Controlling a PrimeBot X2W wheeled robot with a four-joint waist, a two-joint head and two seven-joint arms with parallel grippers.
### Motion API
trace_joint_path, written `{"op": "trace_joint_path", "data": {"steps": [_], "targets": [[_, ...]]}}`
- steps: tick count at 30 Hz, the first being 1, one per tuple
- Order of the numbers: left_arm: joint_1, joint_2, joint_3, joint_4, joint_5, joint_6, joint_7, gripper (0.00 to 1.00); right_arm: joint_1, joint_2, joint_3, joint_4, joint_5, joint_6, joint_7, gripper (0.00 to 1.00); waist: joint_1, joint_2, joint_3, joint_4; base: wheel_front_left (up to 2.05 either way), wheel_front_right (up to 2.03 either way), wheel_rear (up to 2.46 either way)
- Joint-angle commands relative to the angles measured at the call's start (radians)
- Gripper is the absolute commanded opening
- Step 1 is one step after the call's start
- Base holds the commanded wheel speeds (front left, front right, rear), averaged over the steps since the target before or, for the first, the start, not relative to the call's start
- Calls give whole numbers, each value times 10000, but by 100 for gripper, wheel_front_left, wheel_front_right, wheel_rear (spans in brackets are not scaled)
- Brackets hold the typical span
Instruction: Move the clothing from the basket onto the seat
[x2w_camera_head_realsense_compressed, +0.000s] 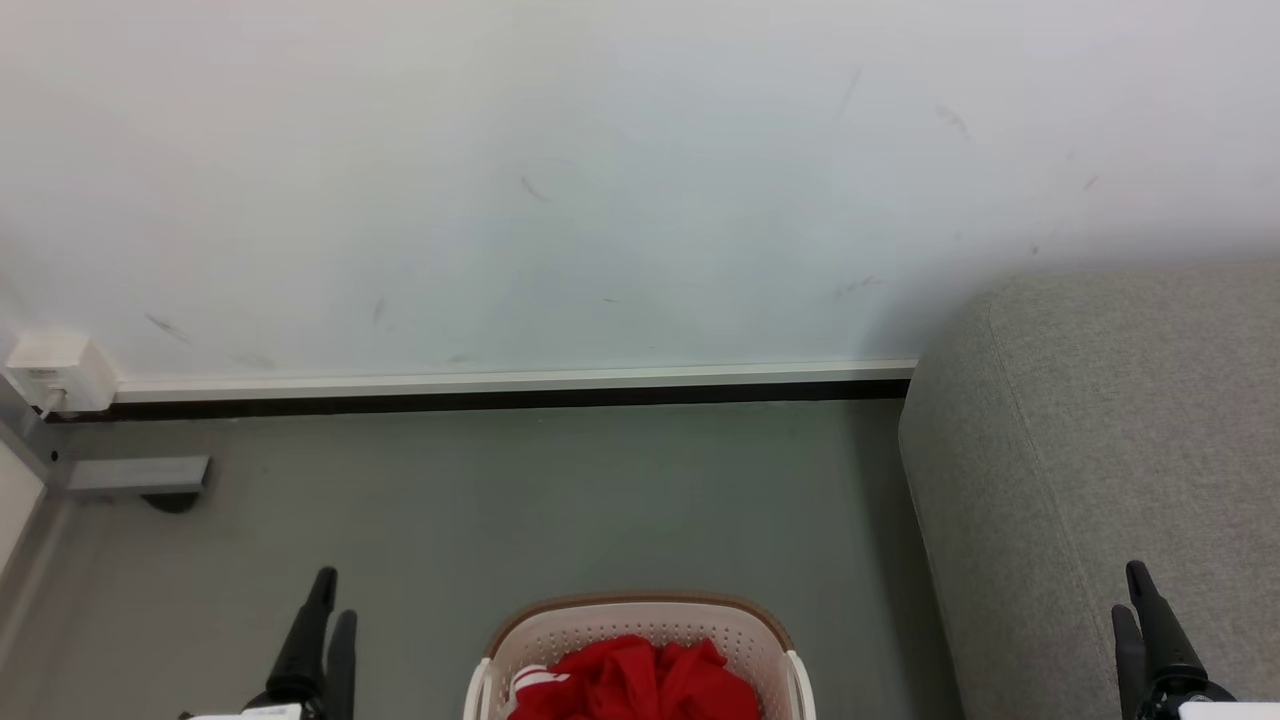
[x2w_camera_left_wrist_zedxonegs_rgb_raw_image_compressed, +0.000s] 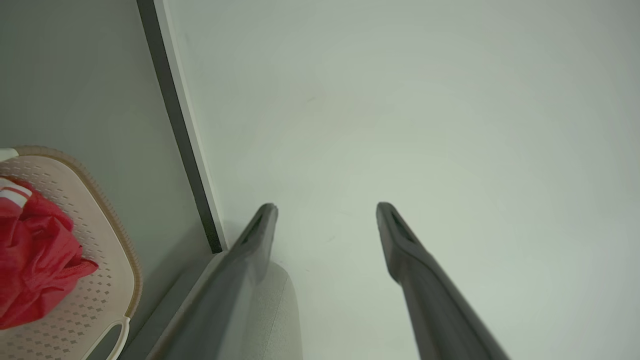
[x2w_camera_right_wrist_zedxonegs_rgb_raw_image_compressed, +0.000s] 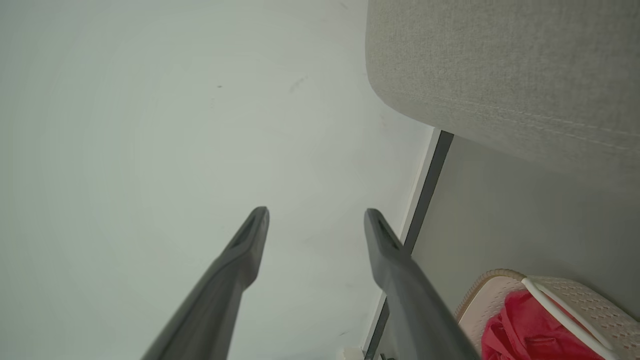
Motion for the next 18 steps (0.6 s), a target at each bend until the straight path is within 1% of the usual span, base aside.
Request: {"op": "trace_joint_path", "data": {"steps": [1,8,9,18], "targets": [[-277,35,-73,-77,111,-15,-172,100,-60,-135,73,-235,-296,15,-145,100,0,0,-2,10,0,0,0],[-375,46,-139,169,597,-13,-497,100,-1,-218,113,-290,-1375,16,-477,100,0,0,-14,31,0,0,0],[-375,46,-139,169,597,-13,-497,100,-1,-218,113,-290,-1375,16,-477,100,0,0,-14,31,0,0,0],[-444,60,-280,218,1888,119,-876,100,93,-258,228,-558,-3208,18,-861,100,0,0,-38,61,0,0,0]]}}
